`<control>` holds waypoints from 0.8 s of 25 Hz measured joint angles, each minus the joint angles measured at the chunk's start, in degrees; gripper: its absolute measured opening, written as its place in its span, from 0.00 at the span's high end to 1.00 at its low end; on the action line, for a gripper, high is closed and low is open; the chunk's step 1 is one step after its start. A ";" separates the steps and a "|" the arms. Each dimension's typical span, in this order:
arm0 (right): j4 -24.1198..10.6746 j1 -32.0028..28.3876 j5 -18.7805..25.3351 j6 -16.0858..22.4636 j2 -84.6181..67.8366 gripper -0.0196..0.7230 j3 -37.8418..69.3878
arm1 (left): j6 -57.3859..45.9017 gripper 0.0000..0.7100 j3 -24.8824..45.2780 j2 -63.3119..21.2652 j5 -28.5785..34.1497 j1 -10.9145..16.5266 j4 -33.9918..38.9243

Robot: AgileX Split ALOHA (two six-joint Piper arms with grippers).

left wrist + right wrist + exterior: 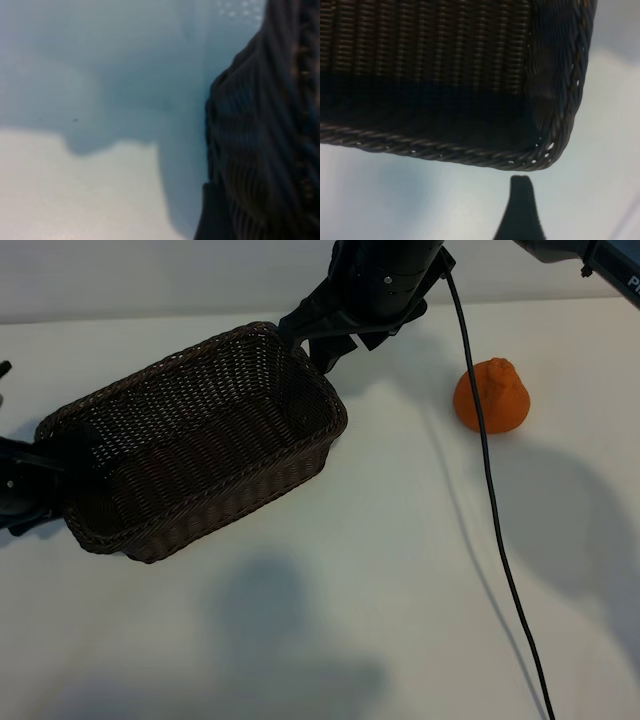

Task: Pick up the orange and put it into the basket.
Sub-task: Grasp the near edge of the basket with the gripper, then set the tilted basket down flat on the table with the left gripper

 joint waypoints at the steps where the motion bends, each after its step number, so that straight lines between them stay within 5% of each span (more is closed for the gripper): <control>1: 0.00 0.00 0.00 0.00 0.00 0.25 0.00 | 0.00 0.26 0.00 0.74 0.00 0.00 0.00; 7: 0.00 0.00 0.00 0.00 0.00 0.25 0.00 | 0.32 0.30 0.00 3.51 0.00 0.00 -0.05; 13: 0.00 0.00 0.00 0.00 0.00 0.25 0.00 | 1.16 0.79 0.00 3.68 -0.17 0.00 -0.43; 20: -0.05 0.00 0.00 0.00 0.00 0.25 0.00 | 1.52 0.79 0.00 3.61 -0.20 0.00 -0.36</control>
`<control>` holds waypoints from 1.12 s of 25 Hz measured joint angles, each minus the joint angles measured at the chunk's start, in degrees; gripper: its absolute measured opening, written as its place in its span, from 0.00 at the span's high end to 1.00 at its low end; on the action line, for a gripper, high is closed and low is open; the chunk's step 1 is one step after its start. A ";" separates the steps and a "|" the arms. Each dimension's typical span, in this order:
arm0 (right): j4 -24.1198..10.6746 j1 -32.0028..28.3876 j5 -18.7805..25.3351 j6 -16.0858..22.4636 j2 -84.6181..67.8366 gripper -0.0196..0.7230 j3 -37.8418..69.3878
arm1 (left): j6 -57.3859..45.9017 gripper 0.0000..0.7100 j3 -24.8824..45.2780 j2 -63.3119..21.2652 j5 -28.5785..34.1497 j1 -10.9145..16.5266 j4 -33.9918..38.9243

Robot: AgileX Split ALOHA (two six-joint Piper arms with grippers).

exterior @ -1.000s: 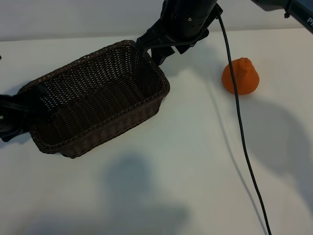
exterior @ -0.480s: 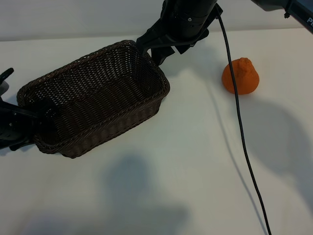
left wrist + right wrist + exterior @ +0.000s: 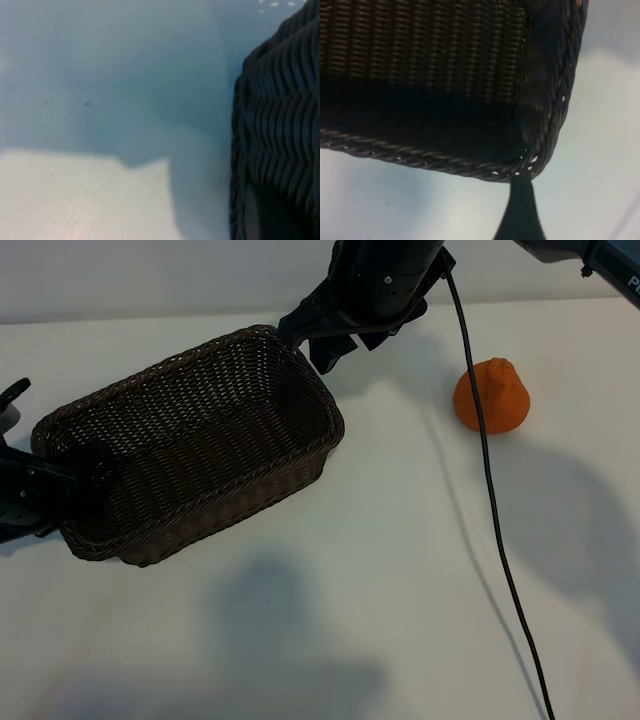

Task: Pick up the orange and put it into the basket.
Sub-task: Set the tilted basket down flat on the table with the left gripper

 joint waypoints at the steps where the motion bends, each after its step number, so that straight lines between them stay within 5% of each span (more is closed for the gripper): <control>1: 0.00 0.00 0.00 0.00 0.00 0.25 0.00 | 0.17 0.79 0.00 -0.20 0.14 0.00 0.00; 16: 0.01 0.00 0.00 0.00 0.00 0.25 0.00 | 21.11 0.79 -3.48 -2.57 8.62 0.00 -13.91; 28: 0.02 0.00 0.00 0.06 0.00 0.25 0.00 | 22.55 0.79 -12.55 0.40 15.46 0.00 -10.53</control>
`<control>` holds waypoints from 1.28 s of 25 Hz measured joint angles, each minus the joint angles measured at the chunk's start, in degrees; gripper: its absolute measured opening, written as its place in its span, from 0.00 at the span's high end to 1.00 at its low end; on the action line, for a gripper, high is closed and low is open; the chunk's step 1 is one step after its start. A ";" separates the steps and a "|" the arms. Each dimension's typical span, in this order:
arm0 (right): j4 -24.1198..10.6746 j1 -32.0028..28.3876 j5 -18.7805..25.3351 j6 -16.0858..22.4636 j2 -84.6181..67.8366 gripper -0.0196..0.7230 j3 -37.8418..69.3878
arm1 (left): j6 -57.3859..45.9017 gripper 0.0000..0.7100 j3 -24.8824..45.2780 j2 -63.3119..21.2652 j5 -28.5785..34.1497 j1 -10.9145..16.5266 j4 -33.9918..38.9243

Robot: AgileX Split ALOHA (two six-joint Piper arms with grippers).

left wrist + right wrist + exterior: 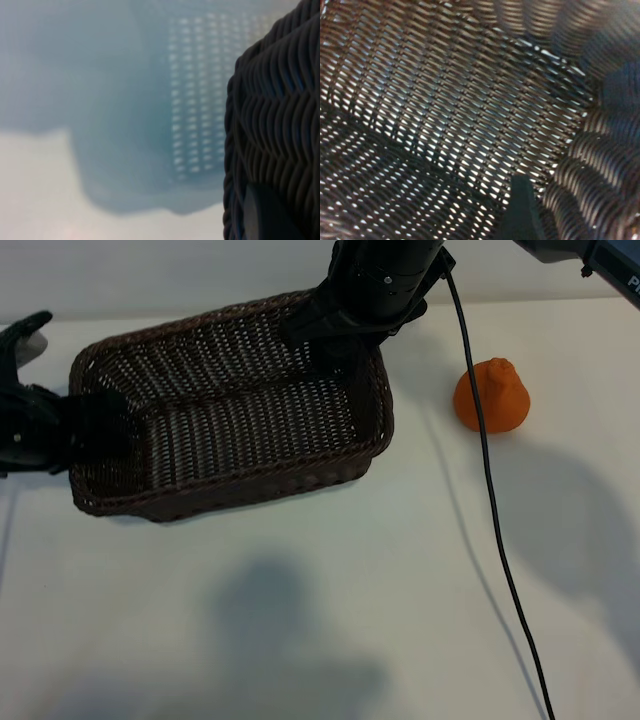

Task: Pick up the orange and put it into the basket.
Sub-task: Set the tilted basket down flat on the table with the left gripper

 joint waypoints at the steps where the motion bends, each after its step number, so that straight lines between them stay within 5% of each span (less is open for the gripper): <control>1: 0.00 0.00 0.00 0.00 0.00 0.25 0.00 | -0.08 0.79 -0.94 0.67 0.40 0.00 0.40; 10: 0.00 0.00 0.00 0.00 0.00 0.25 0.00 | 0.27 0.79 -4.30 7.24 2.27 -0.43 1.55; 21: 0.00 0.00 0.00 0.00 0.00 0.25 0.00 | -5.88 0.79 -12.38 13.29 2.16 -7.41 9.87; 32: 0.00 0.00 0.00 0.00 0.00 0.25 0.00 | -8.65 0.79 -12.87 15.77 -0.70 -7.67 12.36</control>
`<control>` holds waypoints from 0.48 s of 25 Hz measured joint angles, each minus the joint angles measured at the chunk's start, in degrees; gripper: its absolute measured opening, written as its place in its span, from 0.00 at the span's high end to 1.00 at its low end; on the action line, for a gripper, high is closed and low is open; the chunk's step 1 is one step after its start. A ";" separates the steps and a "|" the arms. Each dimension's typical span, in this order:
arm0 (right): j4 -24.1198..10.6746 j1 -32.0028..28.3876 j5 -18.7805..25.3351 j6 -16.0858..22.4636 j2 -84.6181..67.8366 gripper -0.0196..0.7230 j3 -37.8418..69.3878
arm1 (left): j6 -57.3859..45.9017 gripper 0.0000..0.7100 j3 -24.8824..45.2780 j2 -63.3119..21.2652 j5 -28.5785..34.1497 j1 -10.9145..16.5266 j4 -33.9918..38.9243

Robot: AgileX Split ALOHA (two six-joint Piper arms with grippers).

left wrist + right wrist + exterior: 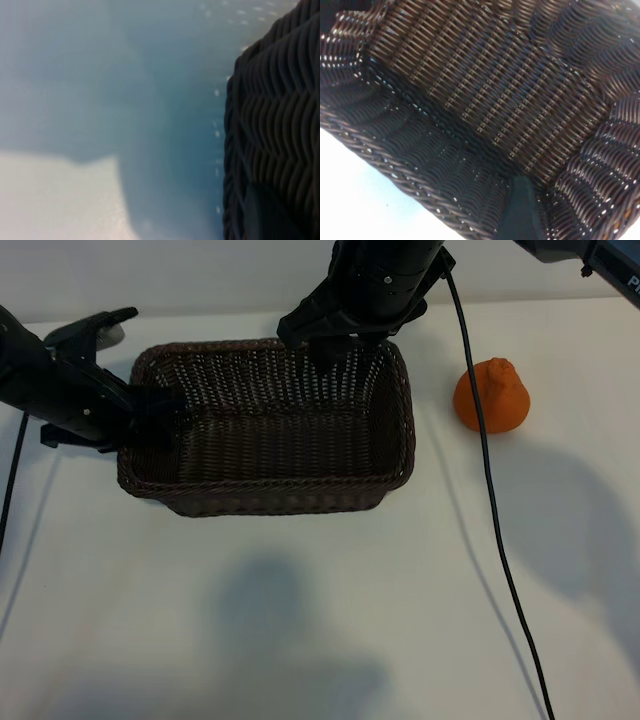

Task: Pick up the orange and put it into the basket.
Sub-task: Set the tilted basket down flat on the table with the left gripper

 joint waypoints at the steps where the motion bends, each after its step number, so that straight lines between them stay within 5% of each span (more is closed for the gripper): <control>1: 0.00 0.00 0.00 0.00 0.00 0.25 0.00 | -0.11 0.79 0.00 0.43 0.00 0.00 -0.20; 12: 0.00 0.00 0.00 0.00 0.00 0.25 0.00 | -0.23 0.79 -0.11 0.86 -0.30 0.00 -1.85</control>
